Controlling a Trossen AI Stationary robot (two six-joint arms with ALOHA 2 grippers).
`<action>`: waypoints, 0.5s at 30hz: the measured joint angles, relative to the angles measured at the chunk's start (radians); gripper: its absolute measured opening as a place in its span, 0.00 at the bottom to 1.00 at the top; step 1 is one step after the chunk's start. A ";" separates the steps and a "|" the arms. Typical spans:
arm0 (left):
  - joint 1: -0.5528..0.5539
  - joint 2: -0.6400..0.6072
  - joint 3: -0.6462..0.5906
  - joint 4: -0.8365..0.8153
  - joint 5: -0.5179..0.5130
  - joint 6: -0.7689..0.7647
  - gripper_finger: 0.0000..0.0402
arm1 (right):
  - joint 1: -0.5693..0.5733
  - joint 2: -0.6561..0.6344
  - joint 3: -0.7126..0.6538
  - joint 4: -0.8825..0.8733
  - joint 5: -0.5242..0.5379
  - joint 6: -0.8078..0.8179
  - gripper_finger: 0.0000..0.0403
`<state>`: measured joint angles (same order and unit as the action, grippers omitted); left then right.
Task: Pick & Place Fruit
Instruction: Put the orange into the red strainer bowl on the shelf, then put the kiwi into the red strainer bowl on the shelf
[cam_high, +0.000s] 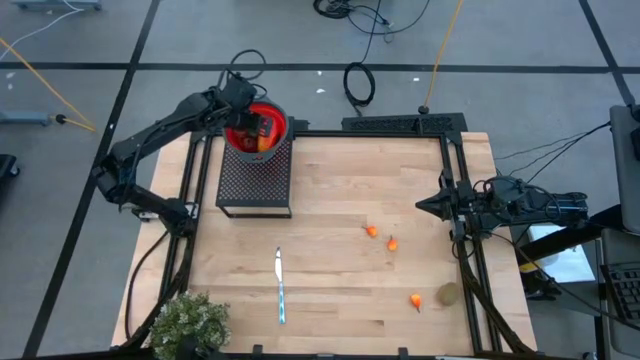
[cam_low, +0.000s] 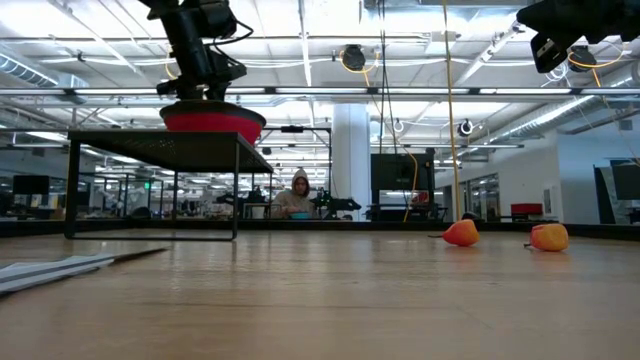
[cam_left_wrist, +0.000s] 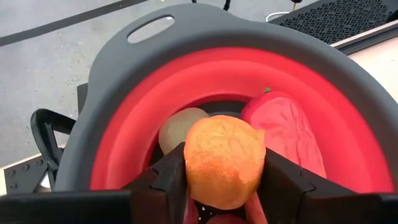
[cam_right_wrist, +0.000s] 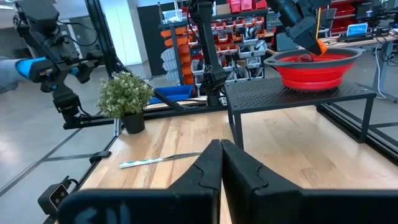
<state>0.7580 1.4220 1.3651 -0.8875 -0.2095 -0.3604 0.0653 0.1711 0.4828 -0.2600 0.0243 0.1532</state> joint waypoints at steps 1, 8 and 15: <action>0.001 0.000 0.000 0.000 0.000 0.000 0.41 | 0.000 0.000 0.000 0.000 0.000 0.000 0.00; 0.015 0.000 0.000 0.002 0.000 -0.008 0.49 | 0.000 0.000 0.000 0.000 0.000 0.003 0.00; 0.020 0.000 0.000 0.002 0.001 -0.044 0.50 | 0.000 0.000 0.000 0.000 0.000 0.018 0.00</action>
<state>0.7776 1.4220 1.3651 -0.8852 -0.2087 -0.4042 0.0654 0.1715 0.4828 -0.2600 0.0242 0.1715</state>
